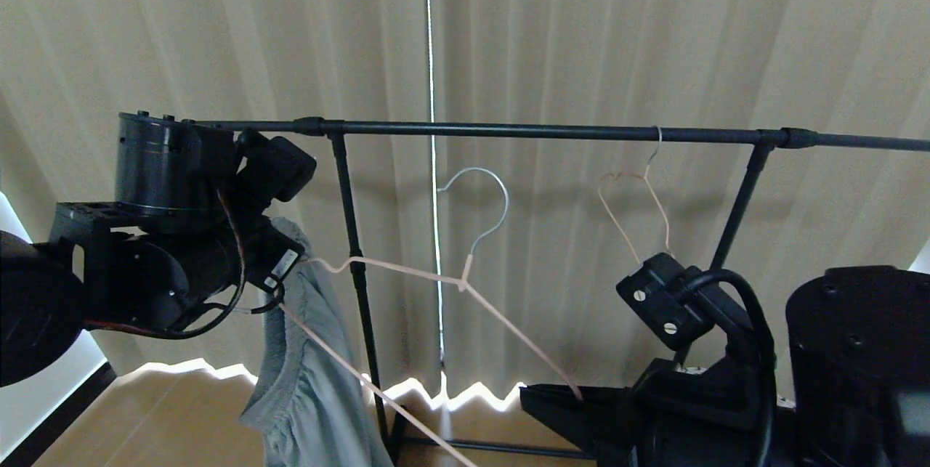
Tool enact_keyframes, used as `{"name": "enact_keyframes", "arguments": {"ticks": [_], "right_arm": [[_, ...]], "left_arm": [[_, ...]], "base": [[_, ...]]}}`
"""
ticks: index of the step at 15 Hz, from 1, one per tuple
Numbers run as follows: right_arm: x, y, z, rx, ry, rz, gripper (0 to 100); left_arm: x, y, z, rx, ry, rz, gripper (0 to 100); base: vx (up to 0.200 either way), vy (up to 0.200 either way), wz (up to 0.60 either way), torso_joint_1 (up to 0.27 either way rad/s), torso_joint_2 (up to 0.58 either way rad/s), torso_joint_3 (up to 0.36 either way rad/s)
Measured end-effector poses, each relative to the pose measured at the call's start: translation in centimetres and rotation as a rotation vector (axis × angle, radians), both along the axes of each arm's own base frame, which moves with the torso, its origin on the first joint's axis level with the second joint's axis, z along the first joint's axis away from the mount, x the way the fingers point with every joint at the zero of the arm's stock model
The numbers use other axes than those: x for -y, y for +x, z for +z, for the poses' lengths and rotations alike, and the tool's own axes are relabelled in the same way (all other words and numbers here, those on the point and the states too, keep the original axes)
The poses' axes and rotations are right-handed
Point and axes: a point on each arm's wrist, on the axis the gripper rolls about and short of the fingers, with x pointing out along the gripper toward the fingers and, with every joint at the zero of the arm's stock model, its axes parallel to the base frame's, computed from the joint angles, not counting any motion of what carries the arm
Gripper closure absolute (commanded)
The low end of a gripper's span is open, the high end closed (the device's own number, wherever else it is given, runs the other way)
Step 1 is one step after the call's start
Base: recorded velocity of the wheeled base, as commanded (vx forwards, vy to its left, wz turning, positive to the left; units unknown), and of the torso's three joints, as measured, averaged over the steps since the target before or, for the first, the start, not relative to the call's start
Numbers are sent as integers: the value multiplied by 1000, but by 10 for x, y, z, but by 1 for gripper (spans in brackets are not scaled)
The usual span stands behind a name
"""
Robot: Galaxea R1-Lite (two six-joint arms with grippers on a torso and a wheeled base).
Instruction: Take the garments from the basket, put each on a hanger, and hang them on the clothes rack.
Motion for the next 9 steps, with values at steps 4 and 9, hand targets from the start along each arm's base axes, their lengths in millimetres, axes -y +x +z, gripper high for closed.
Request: {"name": "enact_keyframes", "arguments": {"ticks": [4, 9], "right_arm": [[-23, 4, -6, 2, -67, -26, 100], [-48, 14, -8, 23, -140, -103, 100]], "left_arm": [[1, 6, 5, 17, 21, 41, 100], [-8, 16, 4, -5, 113, 55, 100]], "base": [[0, 0, 0, 0, 0, 0], [0, 0, 0, 0, 0, 0]]}}
